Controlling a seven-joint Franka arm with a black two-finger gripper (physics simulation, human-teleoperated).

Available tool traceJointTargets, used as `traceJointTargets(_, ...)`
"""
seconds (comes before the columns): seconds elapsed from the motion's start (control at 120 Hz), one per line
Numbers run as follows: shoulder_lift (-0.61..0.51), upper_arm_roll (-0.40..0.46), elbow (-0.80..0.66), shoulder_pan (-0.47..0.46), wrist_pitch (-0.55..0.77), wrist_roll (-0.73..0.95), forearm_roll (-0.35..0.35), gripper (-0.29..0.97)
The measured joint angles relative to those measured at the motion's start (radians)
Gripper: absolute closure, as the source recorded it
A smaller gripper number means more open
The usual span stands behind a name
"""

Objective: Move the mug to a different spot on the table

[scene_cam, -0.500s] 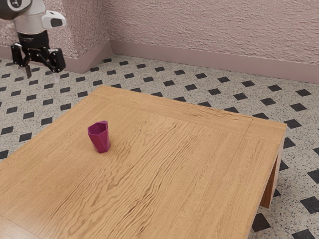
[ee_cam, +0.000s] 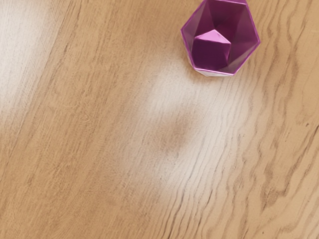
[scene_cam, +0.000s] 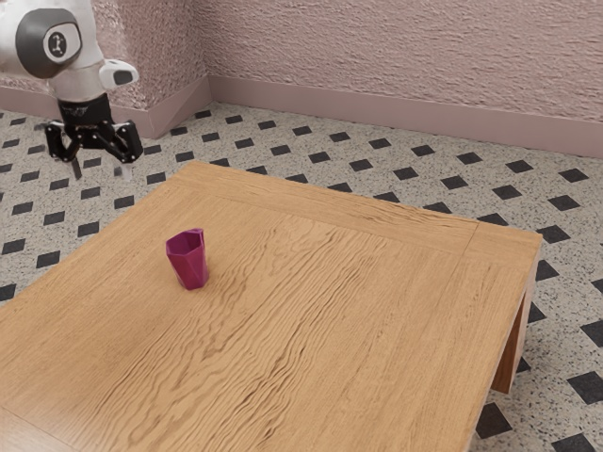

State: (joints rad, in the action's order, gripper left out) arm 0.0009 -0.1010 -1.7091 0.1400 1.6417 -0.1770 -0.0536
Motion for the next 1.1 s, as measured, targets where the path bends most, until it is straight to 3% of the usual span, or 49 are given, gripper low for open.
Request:
traceJointTargets(0.375,0.3,0.029,0.07,-0.013,0.206,0.007,-0.037,0.0)
traceJointTargets(0.842,0.422,0.055,0.108,-0.014,0.315,0.078,-0.042,0.0)
traceJointTargets(1.1,0.572,0.054,0.277,0.034,0.346,0.112,-0.035,0.0)
